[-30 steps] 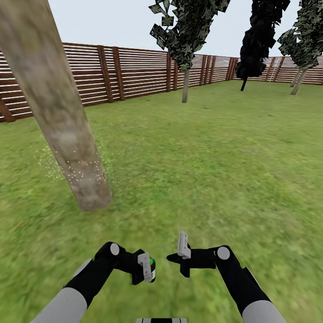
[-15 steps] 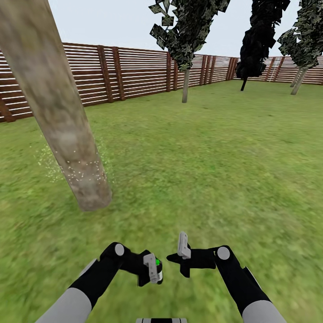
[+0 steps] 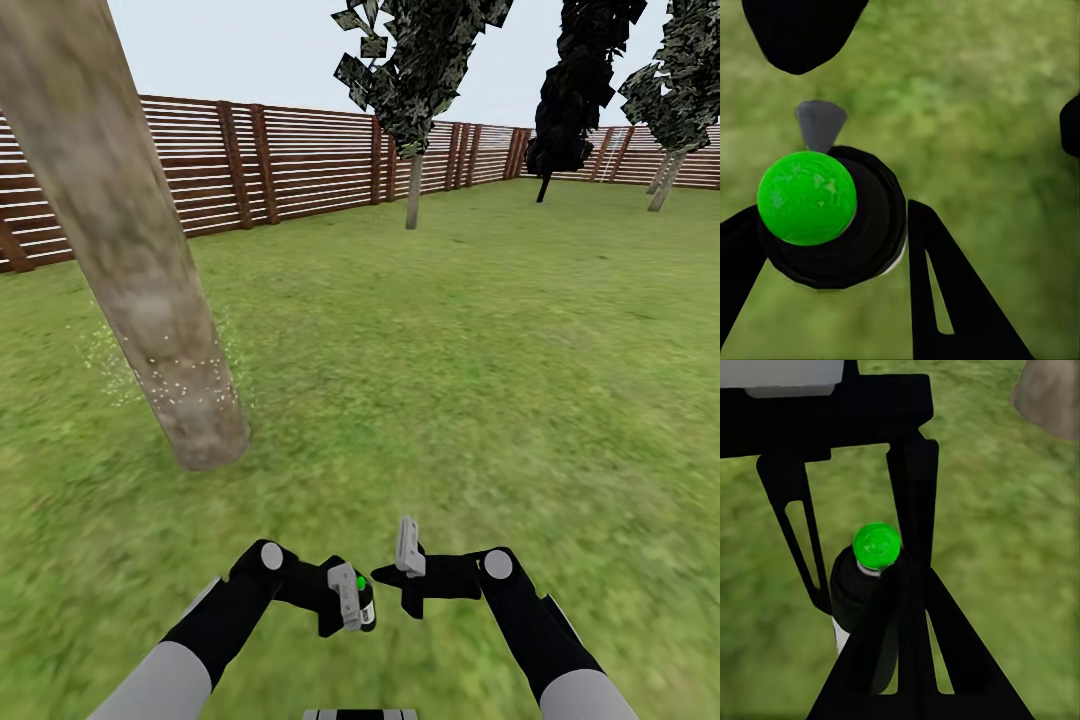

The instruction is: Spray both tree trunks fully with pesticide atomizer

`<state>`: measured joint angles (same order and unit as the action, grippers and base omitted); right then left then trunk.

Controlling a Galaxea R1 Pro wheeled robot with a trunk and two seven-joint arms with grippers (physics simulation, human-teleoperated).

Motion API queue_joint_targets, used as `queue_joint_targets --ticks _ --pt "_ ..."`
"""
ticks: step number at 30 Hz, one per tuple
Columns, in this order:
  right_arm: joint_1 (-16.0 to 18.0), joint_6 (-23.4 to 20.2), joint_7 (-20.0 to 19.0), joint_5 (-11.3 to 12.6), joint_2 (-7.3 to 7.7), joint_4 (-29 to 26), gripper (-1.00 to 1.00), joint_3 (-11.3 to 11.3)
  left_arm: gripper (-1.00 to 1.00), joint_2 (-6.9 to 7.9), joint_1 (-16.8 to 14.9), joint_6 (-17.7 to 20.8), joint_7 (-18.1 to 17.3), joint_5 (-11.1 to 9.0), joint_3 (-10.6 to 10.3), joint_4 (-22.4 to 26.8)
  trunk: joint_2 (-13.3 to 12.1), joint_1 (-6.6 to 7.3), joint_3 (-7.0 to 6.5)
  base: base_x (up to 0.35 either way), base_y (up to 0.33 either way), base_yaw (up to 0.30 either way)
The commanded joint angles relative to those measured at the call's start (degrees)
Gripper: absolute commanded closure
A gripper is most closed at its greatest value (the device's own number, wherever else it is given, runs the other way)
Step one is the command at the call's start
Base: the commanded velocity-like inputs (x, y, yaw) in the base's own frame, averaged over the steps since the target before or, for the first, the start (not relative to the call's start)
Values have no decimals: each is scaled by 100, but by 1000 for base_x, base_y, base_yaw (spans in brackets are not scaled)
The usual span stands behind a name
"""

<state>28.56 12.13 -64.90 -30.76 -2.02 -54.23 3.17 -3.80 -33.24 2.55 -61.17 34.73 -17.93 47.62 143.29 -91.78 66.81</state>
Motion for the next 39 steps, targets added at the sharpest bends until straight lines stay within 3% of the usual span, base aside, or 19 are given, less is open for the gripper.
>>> queue_joint_targets --ticks 1,5,11,15,24,28,33,39 --pt "0 0 2 0 0 0 100 0 100 -4 1 0 -1 -6 2 1 0 0 0 0 0 0" --pt "0 0 -2 0 0 0 100 0 100 -7 -3 -4 -1 -166 1 -1 0 0 0 0 0 0" --pt "0 0 1 0 0 0 100 0 100 -15 1 -9 -8 -242 0 0 0 0 0 0 0 0" --pt "0 0 3 0 0 1 100 2 100 -8 -2 -207 -3 -398 0 -7 0 0 0 0 0 0" --pt "0 0 3 3 0 -1 100 2 100 1 -1 -254 -1 -415 -1 -24 0 0 0 0 0 0" --pt "0 0 0 8 0 -1 100 0 100 67 -55 -261 30 -360 13 -554 0 0 0 0 0 0" --pt "0 0 1 9 0 0 100 1 100 585 -77 -257 43 -345 26 -790 0 0 0 0 0 0" --pt "0 0 -2 0 6 8 100 0 100 1386 -78 -233 60 -348 50 -798 0 0 0 0 0 0"
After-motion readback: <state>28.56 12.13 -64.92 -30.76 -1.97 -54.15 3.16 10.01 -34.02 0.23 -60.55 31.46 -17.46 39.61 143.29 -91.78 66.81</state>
